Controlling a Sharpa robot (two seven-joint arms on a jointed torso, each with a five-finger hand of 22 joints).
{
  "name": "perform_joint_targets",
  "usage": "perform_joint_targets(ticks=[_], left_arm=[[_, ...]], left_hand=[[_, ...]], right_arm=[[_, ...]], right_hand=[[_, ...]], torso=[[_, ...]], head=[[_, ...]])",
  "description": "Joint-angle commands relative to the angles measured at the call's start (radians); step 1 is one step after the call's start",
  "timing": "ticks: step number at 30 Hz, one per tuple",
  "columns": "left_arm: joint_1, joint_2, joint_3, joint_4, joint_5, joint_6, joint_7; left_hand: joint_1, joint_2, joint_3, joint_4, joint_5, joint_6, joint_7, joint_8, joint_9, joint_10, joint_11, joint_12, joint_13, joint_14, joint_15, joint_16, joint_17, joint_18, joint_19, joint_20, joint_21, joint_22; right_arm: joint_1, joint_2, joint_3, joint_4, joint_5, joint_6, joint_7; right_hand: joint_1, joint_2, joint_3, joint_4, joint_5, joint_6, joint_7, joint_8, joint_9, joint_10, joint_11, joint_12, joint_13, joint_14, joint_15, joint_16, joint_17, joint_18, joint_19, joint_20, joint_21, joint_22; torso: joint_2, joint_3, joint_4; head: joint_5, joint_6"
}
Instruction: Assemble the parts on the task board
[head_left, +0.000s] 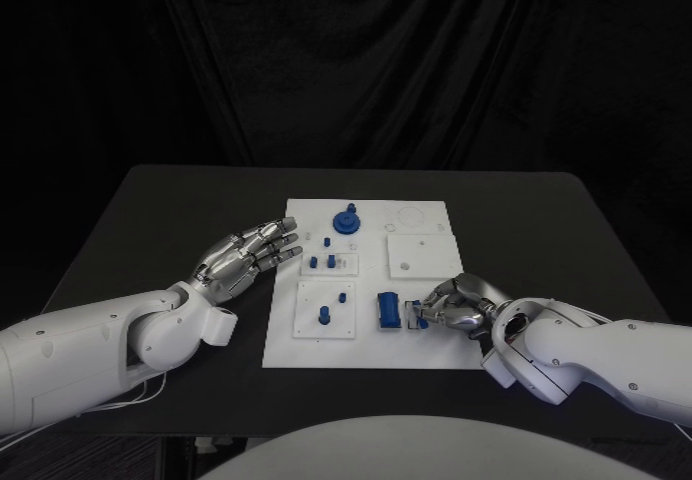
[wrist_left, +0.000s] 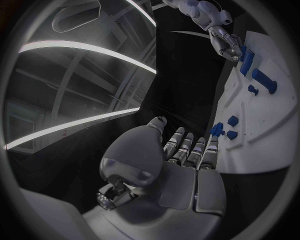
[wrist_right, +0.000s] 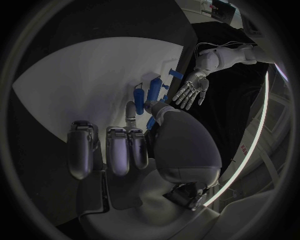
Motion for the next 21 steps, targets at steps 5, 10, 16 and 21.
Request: perform_joint_targets(ticks=[5,10,16,21], left_arm=[[-0.002,0.003,0.001,-0.001,0.001,0.017,0.007],[-0.002,0.004,0.001,-0.003,0.001,0.018,0.006],[-0.003,0.005,0.001,-0.004,0.001,0.019,0.006],[-0.003,0.005,0.001,-0.004,0.001,0.020,0.006]], left_hand=[[0.011,-0.002,0.006,0.000,0.006,0.001,0.028,0.007,0.001,0.001,-0.001,0.004,0.001,0.007,0.000,0.005,0.001,-0.014,0.006,-0.002,0.006,-0.001],[0.011,-0.002,0.006,0.000,0.006,0.001,0.028,0.007,0.001,0.001,-0.001,0.004,0.001,0.007,0.000,0.005,0.001,-0.014,0.006,-0.002,0.006,-0.001],[0.011,-0.002,0.006,0.000,0.006,0.001,0.028,0.007,0.001,0.001,-0.001,0.004,0.001,0.007,0.000,0.005,0.001,-0.014,0.006,-0.002,0.006,-0.001],[0.011,-0.002,0.006,0.000,0.006,0.001,0.028,0.007,0.001,0.001,-0.001,0.004,0.001,0.007,0.000,0.005,0.001,-0.014,0.006,-0.002,0.006,-0.001]], right_arm=[[-0.002,0.006,0.000,-0.007,-0.021,0.011,-0.020],[-0.002,0.010,0.001,-0.012,-0.021,0.008,-0.020],[-0.002,0.016,0.001,-0.016,-0.022,0.008,-0.020],[-0.002,0.019,0.001,-0.018,-0.022,0.018,-0.025]], right_hand=[[-0.017,0.010,-0.031,0.009,-0.053,-0.006,0.002,-0.009,-0.006,0.104,0.007,0.003,0.263,0.091,0.006,-0.003,0.199,0.011,0.048,0.007,-0.004,0.217],[-0.020,0.016,-0.044,0.014,-0.076,-0.006,0.002,-0.009,-0.009,0.104,0.008,0.003,0.263,0.091,0.006,-0.003,0.199,0.011,0.047,0.008,-0.004,0.217],[-0.033,0.023,-0.074,0.032,-0.133,-0.007,0.005,-0.011,-0.015,0.104,0.010,0.003,0.263,0.090,0.008,-0.004,0.196,0.012,0.046,0.010,-0.007,0.216],[-0.061,0.024,-0.117,0.061,-0.194,-0.014,0.011,-0.016,-0.022,0.104,0.015,0.003,0.263,0.089,0.012,-0.006,0.192,0.013,0.045,0.013,-0.010,0.215]], torso=[[0.000,0.0001,0.0002],[0.000,0.0001,0.0002],[0.000,0.0000,0.0000],[-0.001,0.0002,0.0001]], head=[[-0.001,0.000],[0.000,0.000],[0.002,0.000],[0.002,0.000]])
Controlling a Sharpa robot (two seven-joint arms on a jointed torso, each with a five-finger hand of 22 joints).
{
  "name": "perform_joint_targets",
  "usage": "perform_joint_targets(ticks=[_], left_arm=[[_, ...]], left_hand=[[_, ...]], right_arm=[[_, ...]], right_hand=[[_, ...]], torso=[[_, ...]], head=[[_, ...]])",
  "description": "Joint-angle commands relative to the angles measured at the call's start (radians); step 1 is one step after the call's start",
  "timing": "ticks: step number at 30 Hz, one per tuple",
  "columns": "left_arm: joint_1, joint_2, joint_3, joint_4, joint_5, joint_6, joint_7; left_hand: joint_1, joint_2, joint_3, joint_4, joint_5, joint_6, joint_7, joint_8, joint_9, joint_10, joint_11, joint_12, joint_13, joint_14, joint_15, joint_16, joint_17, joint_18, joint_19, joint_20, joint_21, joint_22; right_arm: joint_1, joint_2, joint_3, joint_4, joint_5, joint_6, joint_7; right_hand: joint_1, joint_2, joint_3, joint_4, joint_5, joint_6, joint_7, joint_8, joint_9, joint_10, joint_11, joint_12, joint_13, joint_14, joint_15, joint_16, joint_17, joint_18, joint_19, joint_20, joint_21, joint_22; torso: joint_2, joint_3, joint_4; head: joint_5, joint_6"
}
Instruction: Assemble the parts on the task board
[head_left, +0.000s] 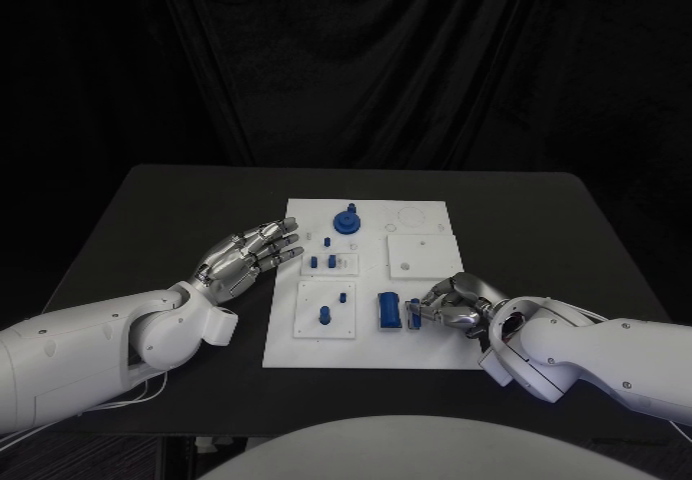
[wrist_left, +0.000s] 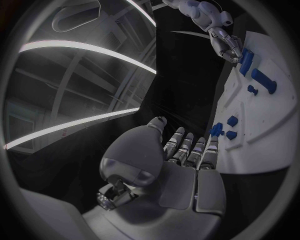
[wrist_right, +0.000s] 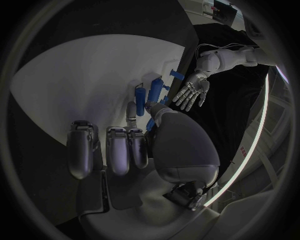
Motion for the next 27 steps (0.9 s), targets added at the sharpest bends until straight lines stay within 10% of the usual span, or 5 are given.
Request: perform_joint_targets(ticks=[1,15,27], left_arm=[[-0.002,0.001,0.001,0.001,0.001,0.016,0.009],[-0.003,0.002,0.001,0.000,0.001,0.018,0.009],[-0.004,0.000,0.001,0.001,0.001,0.018,0.009]], left_hand=[[0.011,-0.002,0.007,-0.001,0.006,-0.001,0.029,0.007,0.000,0.001,-0.002,0.003,0.001,0.007,0.001,0.005,0.001,-0.015,0.006,-0.002,0.006,-0.002],[0.011,-0.002,0.007,-0.001,0.006,-0.001,0.029,0.007,0.000,0.001,-0.002,0.003,0.001,0.007,0.001,0.005,0.001,-0.015,0.006,-0.002,0.006,-0.002],[0.011,-0.002,0.007,-0.001,0.006,-0.001,0.029,0.007,0.000,0.001,-0.002,0.003,0.001,0.007,0.001,0.005,0.001,-0.015,0.006,-0.002,0.006,-0.002]], right_arm=[[-0.002,0.001,0.000,-0.001,-0.007,0.015,-0.022],[-0.002,0.000,0.000,-0.002,-0.030,0.018,-0.017],[-0.002,-0.024,0.000,0.013,-0.105,-0.066,0.061]], right_hand=[[-0.019,-0.001,-0.019,0.011,-0.024,-0.003,0.004,-0.006,-0.003,0.104,0.007,0.003,0.263,0.093,0.009,-0.006,0.192,0.013,0.045,0.006,-0.007,0.215],[-0.032,0.000,-0.089,0.035,-0.090,-0.015,0.009,-0.008,-0.009,0.104,0.013,0.003,0.263,0.092,0.014,-0.008,0.186,0.014,0.042,0.011,-0.013,0.213],[0.074,0.026,-0.090,-0.017,0.101,-0.015,0.001,0.009,-0.010,0.104,0.005,0.003,0.263,0.094,0.007,-0.005,0.195,0.012,0.046,0.007,-0.005,0.216]], torso=[[-0.001,0.0001,0.0001],[-0.001,0.0002,-0.0002],[-0.001,0.0002,-0.0001]], head=[[0.000,0.000],[0.002,0.000],[0.004,0.000]])
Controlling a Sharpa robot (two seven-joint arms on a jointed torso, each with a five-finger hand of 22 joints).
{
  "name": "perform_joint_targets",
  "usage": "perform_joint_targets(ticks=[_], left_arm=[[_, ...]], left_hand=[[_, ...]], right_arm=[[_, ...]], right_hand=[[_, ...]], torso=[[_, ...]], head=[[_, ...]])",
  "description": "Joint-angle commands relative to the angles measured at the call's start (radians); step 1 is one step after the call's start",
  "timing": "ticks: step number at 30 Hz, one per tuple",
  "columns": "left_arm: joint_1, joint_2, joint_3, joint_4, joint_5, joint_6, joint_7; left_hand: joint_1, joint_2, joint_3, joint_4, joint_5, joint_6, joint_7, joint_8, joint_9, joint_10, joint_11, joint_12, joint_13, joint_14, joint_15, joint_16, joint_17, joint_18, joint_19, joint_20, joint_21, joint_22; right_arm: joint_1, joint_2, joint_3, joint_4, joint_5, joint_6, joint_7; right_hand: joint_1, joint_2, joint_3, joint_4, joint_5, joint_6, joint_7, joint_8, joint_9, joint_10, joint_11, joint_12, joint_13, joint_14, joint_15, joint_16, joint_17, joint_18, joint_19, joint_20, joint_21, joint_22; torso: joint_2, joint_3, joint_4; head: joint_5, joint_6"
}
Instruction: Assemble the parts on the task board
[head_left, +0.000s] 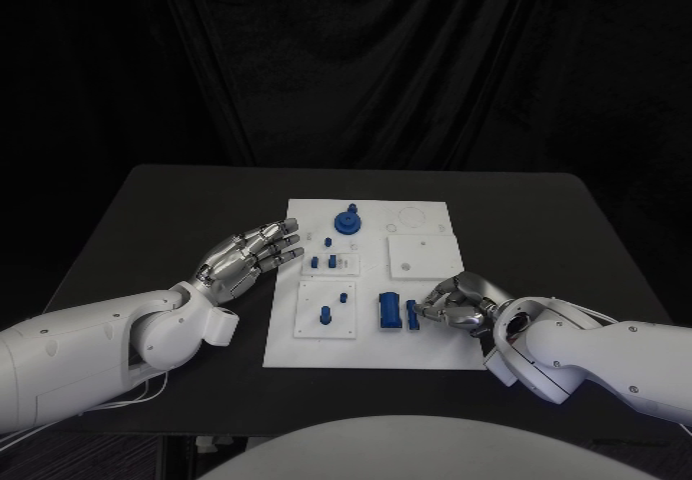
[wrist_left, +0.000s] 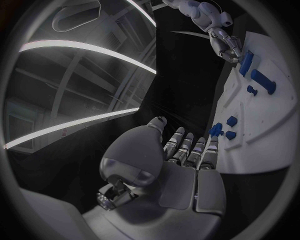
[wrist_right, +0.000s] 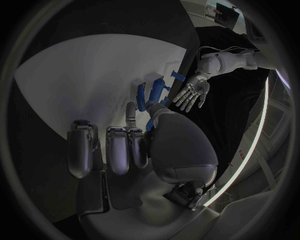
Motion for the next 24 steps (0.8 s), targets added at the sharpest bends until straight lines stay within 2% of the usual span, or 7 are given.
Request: perform_joint_targets(ticks=[1,11,15,17,18,22,24], left_arm=[[-0.002,0.000,0.001,0.002,0.001,0.014,0.010],[-0.002,-0.004,0.001,0.003,0.001,0.012,0.010],[-0.003,-0.004,0.001,0.003,0.001,0.012,0.011],[-0.003,-0.004,0.001,0.003,0.001,0.012,0.011],[-0.003,-0.004,0.001,0.003,0.001,0.012,0.010],[-0.003,-0.003,0.001,0.003,0.001,0.012,0.010],[-0.003,-0.003,0.001,0.002,0.001,0.012,0.010]], left_hand=[[0.011,-0.002,0.007,-0.001,0.006,-0.001,0.029,0.007,0.000,0.001,-0.002,0.003,0.001,0.007,0.001,0.005,0.001,-0.015,0.006,-0.002,0.006,-0.001],[0.010,-0.001,0.009,-0.001,0.006,-0.001,0.029,0.008,0.001,0.000,-0.003,0.003,0.001,0.007,0.002,0.005,0.001,-0.016,0.006,-0.002,0.006,-0.001],[0.010,-0.001,0.009,-0.001,0.006,-0.001,0.029,0.008,0.001,0.000,-0.003,0.003,0.001,0.007,0.002,0.005,0.001,-0.016,0.006,-0.002,0.006,-0.001],[0.010,-0.001,0.009,-0.001,0.006,-0.001,0.029,0.008,0.001,0.000,-0.003,0.003,0.001,0.007,0.002,0.005,0.001,-0.016,0.006,-0.002,0.006,-0.001],[0.010,-0.001,0.009,-0.001,0.006,-0.001,0.029,0.008,0.001,0.000,-0.003,0.003,0.001,0.007,0.002,0.005,0.001,-0.016,0.006,-0.002,0.006,-0.001],[0.010,-0.001,0.009,-0.001,0.006,-0.001,0.029,0.008,0.001,0.000,-0.003,0.003,0.001,0.007,0.002,0.005,0.001,-0.016,0.006,-0.002,0.006,-0.001],[0.010,-0.001,0.009,-0.001,0.006,-0.001,0.029,0.008,0.001,0.000,-0.003,0.003,0.001,0.007,0.002,0.005,0.001,-0.016,0.006,-0.002,0.006,-0.001]], right_arm=[[-0.002,-0.008,0.000,0.008,-0.075,-0.077,0.064],[-0.004,-0.033,-0.002,0.028,-0.232,-0.197,0.226],[-0.005,-0.039,-0.002,0.032,-0.249,-0.195,0.263],[-0.006,-0.040,-0.002,0.033,-0.253,-0.187,0.271],[-0.006,-0.041,-0.002,0.033,-0.255,-0.181,0.273],[-0.007,-0.042,-0.002,0.032,-0.260,-0.156,0.272],[-0.008,-0.042,-0.002,0.031,-0.267,-0.143,0.266]], right_hand=[[0.020,-0.002,0.002,-0.013,0.034,0.000,-0.004,0.008,-0.001,0.104,-0.003,0.003,0.263,0.095,0.001,0.000,0.197,0.012,0.043,0.002,0.006,0.216],[0.098,-0.022,0.016,-0.070,0.155,0.003,-0.007,0.012,-0.014,0.104,-0.006,0.003,0.263,0.099,-0.003,0.009,0.218,0.005,0.053,-0.002,0.030,0.225],[0.121,-0.021,0.039,-0.091,0.271,-0.001,0.003,-0.008,-0.042,0.104,0.002,0.003,0.263,0.099,0.003,0.009,0.219,0.004,0.055,0.002,0.035,0.227],[0.116,-0.024,0.055,-0.093,0.334,-0.021,0.019,-0.051,-0.079,0.104,0.014,0.003,0.263,0.099,0.013,0.010,0.220,0.003,0.056,0.008,0.037,0.228],[0.108,-0.028,0.075,-0.096,0.341,-0.012,0.034,-0.106,-0.135,0.104,0.025,0.003,0.263,0.099,0.023,0.011,0.222,0.003,0.056,0.019,0.039,0.228],[0.094,-0.043,0.105,-0.106,0.323,0.012,0.051,-0.215,-0.237,0.104,0.042,0.003,0.263,0.100,0.039,0.012,0.225,0.002,0.057,0.035,0.043,0.229],[0.091,-0.047,0.111,-0.111,0.319,0.023,0.053,-0.239,-0.263,0.104,0.047,0.003,0.263,0.100,0.042,0.012,0.224,0.002,0.057,0.038,0.042,0.229]], torso=[[0.000,0.0001,-0.0001],[0.000,-0.0001,0.0000],[0.000,-0.0001,-0.0005],[0.000,0.0000,-0.0001],[0.000,-0.0001,0.0002],[0.000,0.0000,-0.0002],[0.000,-0.0004,-0.0007]], head=[[0.001,0.000],[0.002,0.000],[0.002,0.000],[0.001,0.000],[0.001,0.000],[0.001,0.000],[0.003,0.000]])
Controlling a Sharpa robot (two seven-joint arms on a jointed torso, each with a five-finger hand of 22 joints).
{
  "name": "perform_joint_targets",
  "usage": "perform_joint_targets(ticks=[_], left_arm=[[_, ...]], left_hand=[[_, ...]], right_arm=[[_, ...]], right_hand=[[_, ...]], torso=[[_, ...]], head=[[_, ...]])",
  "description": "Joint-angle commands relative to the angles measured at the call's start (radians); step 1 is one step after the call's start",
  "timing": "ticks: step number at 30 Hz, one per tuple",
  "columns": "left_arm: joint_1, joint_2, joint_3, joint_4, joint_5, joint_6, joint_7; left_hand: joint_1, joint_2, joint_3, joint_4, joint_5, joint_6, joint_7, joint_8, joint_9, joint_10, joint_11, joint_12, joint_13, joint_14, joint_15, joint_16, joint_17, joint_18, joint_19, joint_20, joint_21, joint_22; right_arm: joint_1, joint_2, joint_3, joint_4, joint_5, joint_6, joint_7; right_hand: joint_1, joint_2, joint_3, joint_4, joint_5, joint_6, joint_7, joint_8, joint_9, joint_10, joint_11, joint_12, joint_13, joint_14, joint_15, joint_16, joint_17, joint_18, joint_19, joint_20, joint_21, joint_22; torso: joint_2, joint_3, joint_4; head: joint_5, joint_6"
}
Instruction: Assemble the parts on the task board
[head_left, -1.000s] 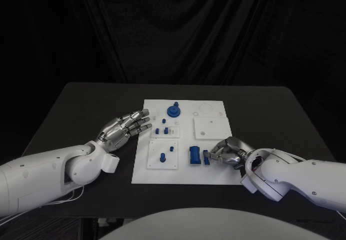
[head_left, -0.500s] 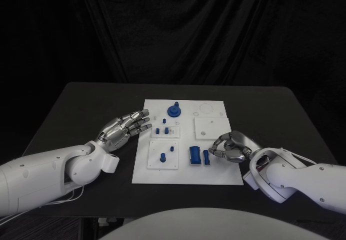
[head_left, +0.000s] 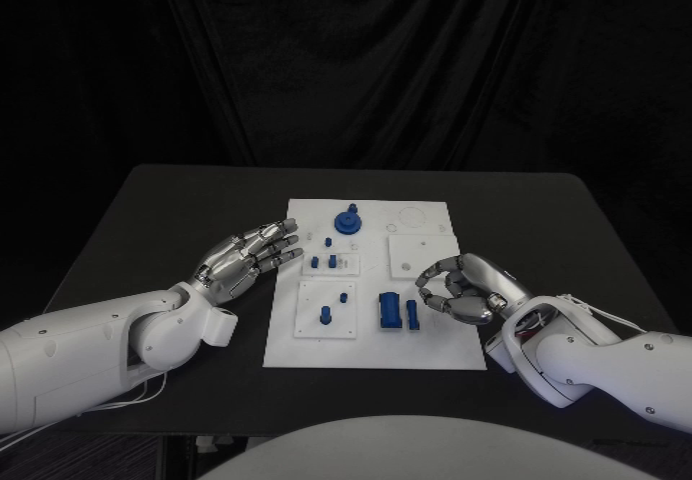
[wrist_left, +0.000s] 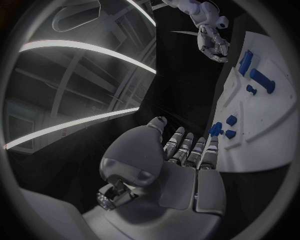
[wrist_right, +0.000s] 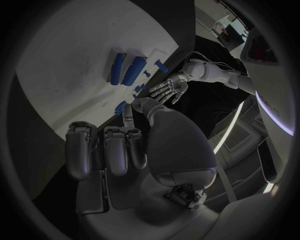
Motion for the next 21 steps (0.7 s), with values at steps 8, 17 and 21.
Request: perform_joint_targets(ticks=[8,17,21], left_arm=[[-0.002,0.000,0.001,0.002,0.001,0.012,0.010],[-0.002,0.000,0.001,0.002,0.001,0.012,0.010],[-0.002,0.000,0.001,0.002,0.001,0.012,0.010]], left_hand=[[0.010,-0.002,0.007,0.001,0.006,-0.001,0.029,0.004,0.001,0.000,-0.003,0.004,0.001,0.008,0.002,0.006,0.001,-0.016,0.007,-0.002,0.006,-0.001],[0.010,-0.002,0.007,0.001,0.006,-0.001,0.029,0.004,0.001,0.000,-0.003,0.004,0.001,0.008,0.002,0.006,0.001,-0.016,0.007,-0.002,0.006,-0.001],[0.010,-0.002,0.007,0.001,0.006,-0.001,0.029,0.004,0.001,0.000,-0.003,0.004,0.001,0.008,0.002,0.006,0.001,-0.016,0.007,-0.002,0.006,-0.001]], right_arm=[[-0.014,0.003,0.000,-0.008,-0.055,0.083,-0.011],[-0.020,0.011,0.000,-0.020,-0.059,0.126,-0.043],[-0.021,0.014,0.000,-0.026,-0.063,0.136,-0.054]], right_hand=[[0.002,-0.011,0.033,-0.035,0.011,0.015,0.011,-0.097,-0.098,0.106,0.013,0.003,0.263,0.098,0.012,0.006,0.230,0.001,0.061,0.015,0.010,0.231],[0.002,-0.012,0.050,-0.054,0.029,-0.011,0.015,-0.142,-0.138,0.106,0.010,0.003,0.263,0.097,0.009,0.005,0.226,0.002,0.059,0.013,0.007,0.229],[-0.002,-0.013,0.051,-0.056,0.026,-0.012,0.017,-0.149,-0.146,0.106,0.011,0.003,0.263,0.096,0.010,0.004,0.223,0.003,0.057,0.013,0.005,0.228]], torso=[[0.000,-0.0001,0.0005],[0.000,0.0000,0.0002],[0.000,0.0001,0.0005]], head=[[0.002,0.000],[0.003,0.000],[0.003,0.000]])
